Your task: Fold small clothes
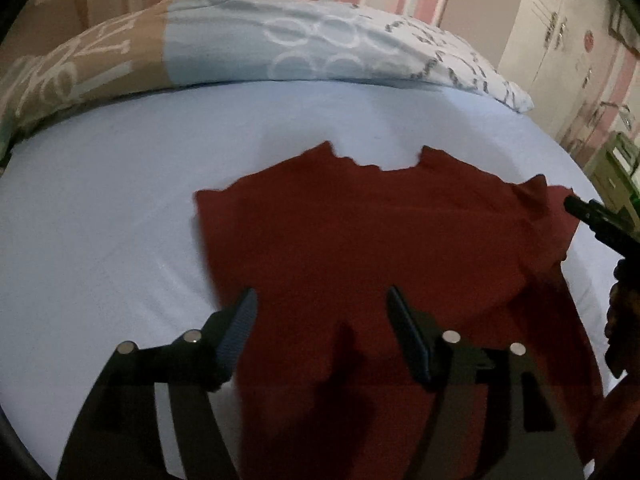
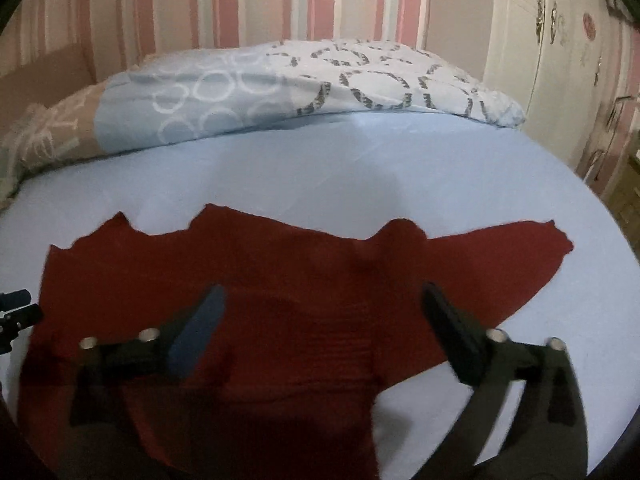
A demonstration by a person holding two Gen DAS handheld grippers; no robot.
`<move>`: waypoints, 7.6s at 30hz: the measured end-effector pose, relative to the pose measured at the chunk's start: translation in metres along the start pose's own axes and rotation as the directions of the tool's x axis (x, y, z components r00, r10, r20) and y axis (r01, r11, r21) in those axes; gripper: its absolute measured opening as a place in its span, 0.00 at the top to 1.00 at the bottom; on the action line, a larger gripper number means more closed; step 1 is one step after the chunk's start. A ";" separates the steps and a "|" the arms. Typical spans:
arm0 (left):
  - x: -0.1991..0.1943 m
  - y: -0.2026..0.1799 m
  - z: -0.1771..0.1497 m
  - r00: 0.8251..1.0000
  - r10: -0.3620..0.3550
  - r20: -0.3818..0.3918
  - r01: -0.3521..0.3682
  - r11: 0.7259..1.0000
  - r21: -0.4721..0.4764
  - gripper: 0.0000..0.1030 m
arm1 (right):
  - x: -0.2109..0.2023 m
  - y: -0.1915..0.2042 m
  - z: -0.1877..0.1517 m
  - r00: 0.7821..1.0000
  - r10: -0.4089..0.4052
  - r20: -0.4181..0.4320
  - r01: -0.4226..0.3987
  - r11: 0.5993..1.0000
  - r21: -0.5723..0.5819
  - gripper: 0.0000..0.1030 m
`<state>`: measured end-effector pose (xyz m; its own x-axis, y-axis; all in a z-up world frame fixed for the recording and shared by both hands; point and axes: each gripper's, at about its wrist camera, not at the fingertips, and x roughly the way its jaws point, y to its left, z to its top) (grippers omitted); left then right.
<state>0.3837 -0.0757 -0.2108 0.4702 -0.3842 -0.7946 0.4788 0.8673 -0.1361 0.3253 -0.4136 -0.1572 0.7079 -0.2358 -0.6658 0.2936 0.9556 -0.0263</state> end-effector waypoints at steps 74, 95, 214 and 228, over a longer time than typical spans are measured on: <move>0.052 -0.186 0.030 0.979 0.201 0.026 -0.201 0.979 -0.016 0.02 | 0.076 -0.285 -0.022 0.966 -0.172 -0.194 0.211 0.955 0.208 0.17; 0.096 -0.212 0.042 0.971 0.236 0.024 -0.237 0.970 0.050 0.02 | 0.032 -0.194 0.016 0.994 -0.074 0.074 0.076 0.997 -0.024 0.94; 0.047 -0.011 0.003 0.962 0.258 -0.091 -0.266 0.961 -0.081 0.02 | 0.103 0.038 -0.030 0.952 0.167 -0.256 -0.203 0.972 -0.120 0.03; -0.034 -0.053 -0.066 0.959 0.277 0.053 -0.275 0.960 -0.054 0.02 | -0.007 0.055 -0.080 0.979 0.183 -0.094 -0.196 0.969 -0.151 0.03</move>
<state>0.2935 -0.0875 -0.2154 0.6232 -0.1448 -0.7685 0.2905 0.9552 0.0556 0.2856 -0.3456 -0.2136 0.6858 -0.0392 -0.7267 0.0489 0.9988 -0.0077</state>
